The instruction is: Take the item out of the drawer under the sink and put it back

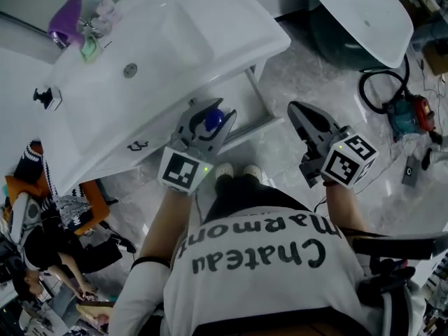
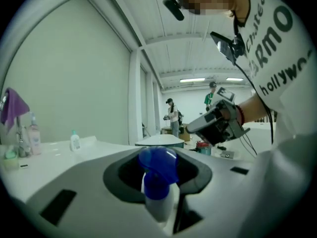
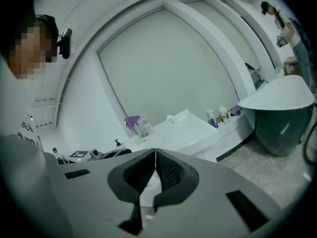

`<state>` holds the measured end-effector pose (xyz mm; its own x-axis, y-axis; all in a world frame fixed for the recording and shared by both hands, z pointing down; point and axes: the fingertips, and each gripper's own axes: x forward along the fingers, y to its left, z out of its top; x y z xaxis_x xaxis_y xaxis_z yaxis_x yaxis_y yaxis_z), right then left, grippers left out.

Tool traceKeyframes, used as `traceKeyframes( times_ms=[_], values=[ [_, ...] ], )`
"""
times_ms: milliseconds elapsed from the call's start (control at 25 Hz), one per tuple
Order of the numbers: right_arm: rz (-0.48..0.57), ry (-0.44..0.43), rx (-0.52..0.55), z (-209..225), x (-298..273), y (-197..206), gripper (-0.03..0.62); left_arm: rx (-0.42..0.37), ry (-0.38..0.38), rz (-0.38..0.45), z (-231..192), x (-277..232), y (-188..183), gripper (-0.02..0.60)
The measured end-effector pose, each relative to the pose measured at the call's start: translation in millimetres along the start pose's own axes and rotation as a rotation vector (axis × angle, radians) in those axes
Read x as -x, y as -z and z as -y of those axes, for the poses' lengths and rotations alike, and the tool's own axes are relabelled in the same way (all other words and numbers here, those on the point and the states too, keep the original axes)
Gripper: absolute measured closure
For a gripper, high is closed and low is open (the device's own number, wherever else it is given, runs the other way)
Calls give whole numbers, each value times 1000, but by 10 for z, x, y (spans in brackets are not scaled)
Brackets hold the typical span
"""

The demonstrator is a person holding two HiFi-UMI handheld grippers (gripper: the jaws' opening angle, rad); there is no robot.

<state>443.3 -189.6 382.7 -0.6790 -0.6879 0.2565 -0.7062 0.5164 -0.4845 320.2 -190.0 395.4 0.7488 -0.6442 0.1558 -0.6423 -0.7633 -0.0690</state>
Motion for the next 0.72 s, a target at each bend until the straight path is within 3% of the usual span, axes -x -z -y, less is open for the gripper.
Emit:
traceKeyframes(
  times_ms=[320,520,720],
  values=[
    [21,-121,65,-511,-266,-186,582,12,-155,94,-199,635,-572,449],
    [-7,-169,111,-971,-518,-111,582,15,-233,119,-388,1213,-624,449],
    [-25,-214,124,-1580,-813,78,582,28,-271,91,-533,1912,-601,449]
  ],
)
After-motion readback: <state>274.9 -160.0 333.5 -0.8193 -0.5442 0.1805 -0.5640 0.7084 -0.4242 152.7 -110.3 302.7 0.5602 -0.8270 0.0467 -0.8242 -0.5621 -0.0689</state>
